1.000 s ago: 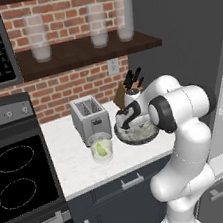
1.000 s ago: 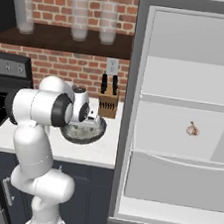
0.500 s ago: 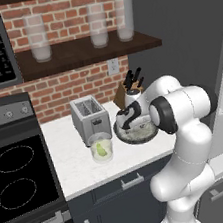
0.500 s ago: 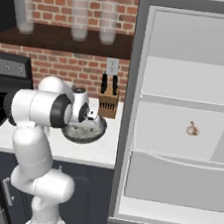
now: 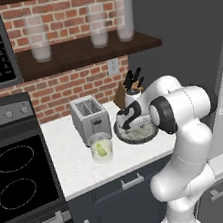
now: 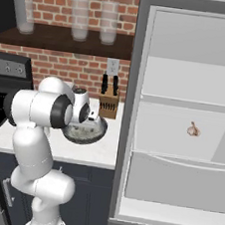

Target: Grab a lemon wedge from the fridge and one ice cube from the ice bowl, and put them in the glass of lemonade.

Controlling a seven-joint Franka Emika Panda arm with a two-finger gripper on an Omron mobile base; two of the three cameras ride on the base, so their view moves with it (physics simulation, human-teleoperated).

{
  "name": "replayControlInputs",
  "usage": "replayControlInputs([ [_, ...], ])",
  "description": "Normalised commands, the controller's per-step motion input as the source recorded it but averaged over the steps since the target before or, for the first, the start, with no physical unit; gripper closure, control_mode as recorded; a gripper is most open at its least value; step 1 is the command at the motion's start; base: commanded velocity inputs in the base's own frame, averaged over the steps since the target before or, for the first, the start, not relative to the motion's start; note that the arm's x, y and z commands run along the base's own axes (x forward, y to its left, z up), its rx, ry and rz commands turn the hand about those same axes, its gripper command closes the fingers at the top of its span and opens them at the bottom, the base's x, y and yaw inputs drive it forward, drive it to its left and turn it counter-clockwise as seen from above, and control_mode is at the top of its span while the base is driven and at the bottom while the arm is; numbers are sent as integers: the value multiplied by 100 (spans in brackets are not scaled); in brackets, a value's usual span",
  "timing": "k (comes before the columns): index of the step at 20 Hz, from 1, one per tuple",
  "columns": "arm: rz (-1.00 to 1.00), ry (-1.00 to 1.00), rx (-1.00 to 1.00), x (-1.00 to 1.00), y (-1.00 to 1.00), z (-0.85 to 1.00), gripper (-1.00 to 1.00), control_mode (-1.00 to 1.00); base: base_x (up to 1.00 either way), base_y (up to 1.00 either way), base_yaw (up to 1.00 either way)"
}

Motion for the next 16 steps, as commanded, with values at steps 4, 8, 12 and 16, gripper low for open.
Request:
replayControlInputs([
  [4,0,0,0,0,0,0,-100,-100,0,0,0],
  [8,0,0,0,0,0,0,-100,-100,0,0,0],
  [12,0,0,0,0,0,0,100,-100,0,0,0],
  [16,0,0,0,0,0,0,100,-100,0,0,0],
])
